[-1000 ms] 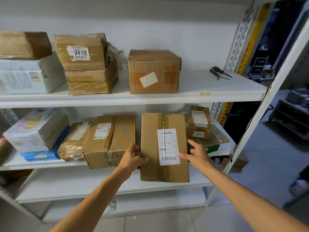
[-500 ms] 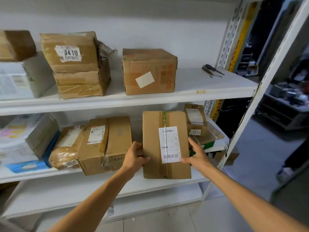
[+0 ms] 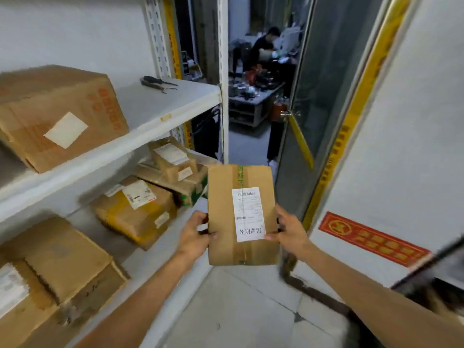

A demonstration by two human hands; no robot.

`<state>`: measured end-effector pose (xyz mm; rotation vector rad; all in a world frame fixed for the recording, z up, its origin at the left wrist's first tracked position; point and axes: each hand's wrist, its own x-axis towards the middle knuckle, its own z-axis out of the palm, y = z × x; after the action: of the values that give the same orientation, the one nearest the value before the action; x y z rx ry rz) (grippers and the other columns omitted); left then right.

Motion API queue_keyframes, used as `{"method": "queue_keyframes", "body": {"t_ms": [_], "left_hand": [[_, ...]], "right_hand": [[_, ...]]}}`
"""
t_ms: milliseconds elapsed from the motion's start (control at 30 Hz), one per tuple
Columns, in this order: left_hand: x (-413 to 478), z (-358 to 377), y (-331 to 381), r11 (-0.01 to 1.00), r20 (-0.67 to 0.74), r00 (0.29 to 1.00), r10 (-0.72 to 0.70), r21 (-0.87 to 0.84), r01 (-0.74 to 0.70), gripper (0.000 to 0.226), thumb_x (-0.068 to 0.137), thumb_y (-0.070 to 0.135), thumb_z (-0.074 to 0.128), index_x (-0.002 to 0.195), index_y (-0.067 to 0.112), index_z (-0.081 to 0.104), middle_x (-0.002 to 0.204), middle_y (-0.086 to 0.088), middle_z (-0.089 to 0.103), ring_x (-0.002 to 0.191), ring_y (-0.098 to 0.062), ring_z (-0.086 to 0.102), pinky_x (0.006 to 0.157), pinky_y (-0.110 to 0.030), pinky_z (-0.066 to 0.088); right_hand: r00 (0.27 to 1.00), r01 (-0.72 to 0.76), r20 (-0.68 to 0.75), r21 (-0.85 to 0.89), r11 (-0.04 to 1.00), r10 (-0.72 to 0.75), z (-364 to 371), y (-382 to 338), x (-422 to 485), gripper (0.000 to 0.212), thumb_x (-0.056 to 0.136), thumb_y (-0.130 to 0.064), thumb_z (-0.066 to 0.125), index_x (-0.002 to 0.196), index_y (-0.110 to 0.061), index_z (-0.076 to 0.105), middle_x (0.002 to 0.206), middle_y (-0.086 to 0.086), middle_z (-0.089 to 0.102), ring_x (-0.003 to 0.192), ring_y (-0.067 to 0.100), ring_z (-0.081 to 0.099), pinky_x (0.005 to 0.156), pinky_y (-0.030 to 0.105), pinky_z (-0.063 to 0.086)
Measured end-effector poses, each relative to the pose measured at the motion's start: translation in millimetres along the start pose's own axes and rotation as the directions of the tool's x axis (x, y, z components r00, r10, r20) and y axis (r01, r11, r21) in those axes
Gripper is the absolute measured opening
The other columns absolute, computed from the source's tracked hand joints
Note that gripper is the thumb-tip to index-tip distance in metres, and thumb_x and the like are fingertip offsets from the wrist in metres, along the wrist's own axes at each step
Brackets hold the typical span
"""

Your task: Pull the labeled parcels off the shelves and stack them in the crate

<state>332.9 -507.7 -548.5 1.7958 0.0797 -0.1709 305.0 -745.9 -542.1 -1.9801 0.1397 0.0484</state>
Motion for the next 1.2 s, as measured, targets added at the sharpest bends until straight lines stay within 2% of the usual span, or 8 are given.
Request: {"method": "queue_keyframes", "body": {"t_ms": [100,300,500,600,733,867,1033,1200], "left_hand": [[-2,49,11,0.999,0.130,0.991,0.011,0.037,-0.016,0.034,0.078,-0.009,0.068,0.093,0.019,0.053,0.110,0.002,0.062,0.101,-0.024,0.064,0.086,-0.044,0.055],[-16,172,34,0.987,0.425,0.904,0.050,0.116,-0.110,0.034,0.079,0.000,0.073,0.095,0.021,0.052,0.112,0.000,0.063,0.100,-0.021,0.063,0.088,-0.046,0.056],[-62,312,49,0.954,0.698,0.710,0.092,0.143,-0.265,0.037,0.079,0.009,0.077,0.099,0.023,0.048,0.121,0.000,0.058,0.110,-0.017,0.053,0.097,-0.042,0.048],[-94,379,58,0.934,0.791,0.604,0.102,0.132,-0.331,0.039,0.081,0.012,0.076,0.105,0.020,0.046,0.125,0.001,0.054,0.116,-0.015,0.045,0.099,-0.039,0.045],[-135,449,68,0.923,0.889,0.448,0.090,0.095,-0.373,0.034,0.084,0.009,0.072,0.106,0.017,0.047,0.114,0.007,0.051,0.107,-0.010,0.043,0.087,-0.031,0.041],[-148,517,74,0.914,0.954,0.299,0.032,0.094,-0.396,0.032,0.085,0.008,0.071,0.102,0.018,0.046,0.107,0.004,0.057,0.103,-0.016,0.054,0.077,-0.028,0.044],[-138,598,84,0.891,0.987,0.161,-0.006,0.078,-0.448,0.038,0.083,0.008,0.072,0.111,0.018,0.049,0.121,-0.006,0.060,0.110,-0.023,0.057,0.098,-0.046,0.048],[-145,661,87,0.868,0.998,0.025,-0.066,0.070,-0.492,0.036,0.085,0.005,0.068,0.111,0.022,0.050,0.116,-0.001,0.061,0.110,-0.021,0.057,0.098,-0.046,0.048]], "right_hand": [[0.987,-0.101,-0.123,-0.006,0.995,0.099,-41,20,-31,0.086,0.073,0.008,0.076,0.139,-0.034,0.039,0.123,-0.009,0.059,0.118,0.021,0.054,0.101,0.049,0.047],[0.876,-0.236,-0.417,0.070,0.969,0.244,-130,67,-114,0.090,0.073,0.005,0.078,0.147,-0.022,0.036,0.127,0.001,0.059,0.114,0.023,0.058,0.088,0.040,0.055],[0.687,-0.332,-0.628,0.176,0.927,0.365,-209,121,-226,0.088,0.067,-0.008,0.081,0.141,-0.034,0.040,0.113,-0.011,0.063,0.108,0.016,0.060,0.083,0.033,0.055],[0.567,-0.385,-0.707,0.227,0.895,0.423,-244,143,-277,0.095,0.066,-0.008,0.079,0.146,-0.037,0.035,0.123,-0.007,0.057,0.117,0.018,0.055,0.089,0.045,0.054],[0.437,-0.395,-0.764,0.311,0.865,0.474,-270,162,-329,0.083,0.075,0.009,0.070,0.129,-0.046,0.041,0.114,-0.011,0.055,0.117,0.024,0.054,0.092,0.053,0.053],[0.289,-0.366,-0.796,0.421,0.830,0.531,-295,183,-352,0.090,0.075,0.012,0.069,0.144,-0.036,0.036,0.111,-0.010,0.055,0.110,0.022,0.057,0.090,0.046,0.055],[0.097,-0.297,-0.815,0.523,0.799,0.571,-321,208,-347,0.088,0.073,0.014,0.070,0.145,-0.027,0.038,0.113,-0.002,0.057,0.107,0.019,0.056,0.087,0.047,0.055],[-0.056,-0.226,-0.772,0.627,0.745,0.633,-339,232,-347,0.094,0.072,0.011,0.072,0.143,-0.038,0.036,0.122,-0.002,0.055,0.117,0.021,0.050,0.093,0.053,0.052]]}}
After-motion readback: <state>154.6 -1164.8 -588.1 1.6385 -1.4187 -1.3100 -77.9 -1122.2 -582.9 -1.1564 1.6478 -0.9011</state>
